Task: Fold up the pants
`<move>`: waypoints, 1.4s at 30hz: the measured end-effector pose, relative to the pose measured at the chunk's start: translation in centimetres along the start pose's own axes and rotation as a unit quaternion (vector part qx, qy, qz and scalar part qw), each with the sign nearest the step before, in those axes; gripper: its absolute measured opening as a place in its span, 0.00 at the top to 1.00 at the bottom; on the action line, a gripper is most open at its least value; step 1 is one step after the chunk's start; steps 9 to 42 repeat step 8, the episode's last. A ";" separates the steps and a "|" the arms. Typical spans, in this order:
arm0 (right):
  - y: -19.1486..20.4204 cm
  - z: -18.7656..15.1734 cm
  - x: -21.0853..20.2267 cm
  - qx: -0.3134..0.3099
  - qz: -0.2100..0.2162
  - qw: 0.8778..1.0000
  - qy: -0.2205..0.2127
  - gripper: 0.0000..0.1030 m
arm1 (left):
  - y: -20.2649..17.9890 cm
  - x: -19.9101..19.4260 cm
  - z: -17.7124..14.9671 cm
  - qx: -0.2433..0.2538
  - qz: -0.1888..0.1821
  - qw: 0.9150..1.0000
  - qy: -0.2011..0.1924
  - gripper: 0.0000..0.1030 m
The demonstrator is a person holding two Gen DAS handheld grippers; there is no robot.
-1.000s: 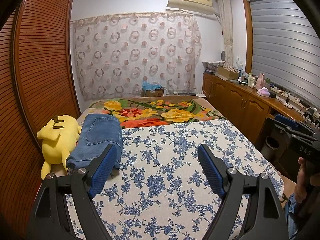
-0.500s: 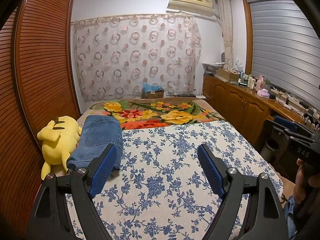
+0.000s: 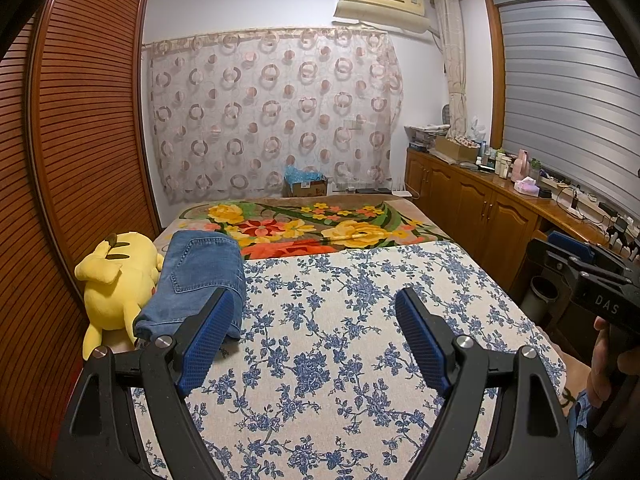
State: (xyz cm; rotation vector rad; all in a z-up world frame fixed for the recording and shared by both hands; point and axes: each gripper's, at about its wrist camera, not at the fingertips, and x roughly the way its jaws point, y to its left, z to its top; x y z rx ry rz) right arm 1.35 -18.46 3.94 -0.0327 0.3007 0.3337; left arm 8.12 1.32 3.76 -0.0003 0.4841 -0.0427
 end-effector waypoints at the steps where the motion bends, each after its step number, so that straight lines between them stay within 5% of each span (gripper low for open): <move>1: 0.0 0.0 0.0 0.000 0.000 1.000 0.000 0.41 | 0.0 0.0 0.0 0.000 0.000 1.000 0.000 0.19; 42: -0.1 0.0 -0.1 -0.001 0.000 1.000 -0.001 0.41 | 0.1 0.0 0.0 0.000 0.000 1.000 0.000 0.19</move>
